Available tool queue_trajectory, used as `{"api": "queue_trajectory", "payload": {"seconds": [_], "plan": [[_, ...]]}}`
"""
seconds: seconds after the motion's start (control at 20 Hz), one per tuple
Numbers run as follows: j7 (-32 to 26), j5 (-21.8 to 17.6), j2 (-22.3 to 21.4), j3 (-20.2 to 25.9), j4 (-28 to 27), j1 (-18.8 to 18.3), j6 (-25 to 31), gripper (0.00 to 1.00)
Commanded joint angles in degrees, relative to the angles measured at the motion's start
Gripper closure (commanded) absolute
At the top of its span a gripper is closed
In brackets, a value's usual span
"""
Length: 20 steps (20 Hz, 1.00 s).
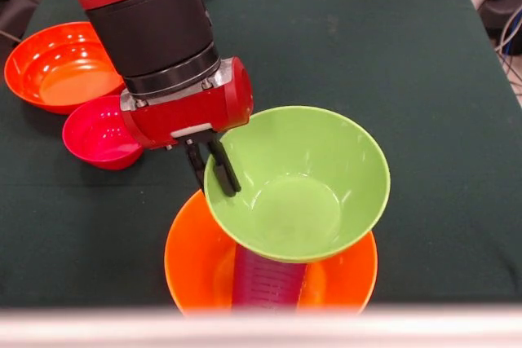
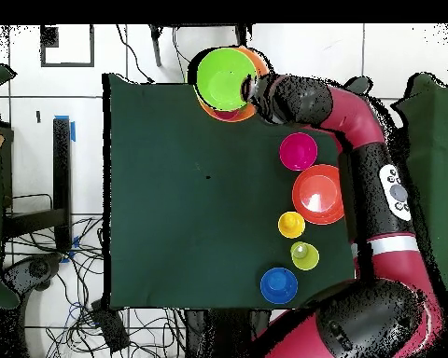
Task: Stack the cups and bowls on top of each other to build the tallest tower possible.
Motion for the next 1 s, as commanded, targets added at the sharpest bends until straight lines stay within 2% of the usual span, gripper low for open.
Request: {"api": "queue_trajectory", "payload": {"seconds": [0.05, 0.25, 0.3, 1.0], "plan": [[-20.02, -5.52, 2.83, -2.38, -0.18, 0.00, 6.66, 1.00], [-19.92, -5.56, 2.78, -2.66, -0.82, 0.30, 7.48, 1.00], [-19.85, -5.59, 2.76, -2.76, -0.96, 0.39, 7.70, 0.00], [-17.59, -5.67, 1.53, -3.48, -1.64, 1.50, 11.11, 0.00]]}}
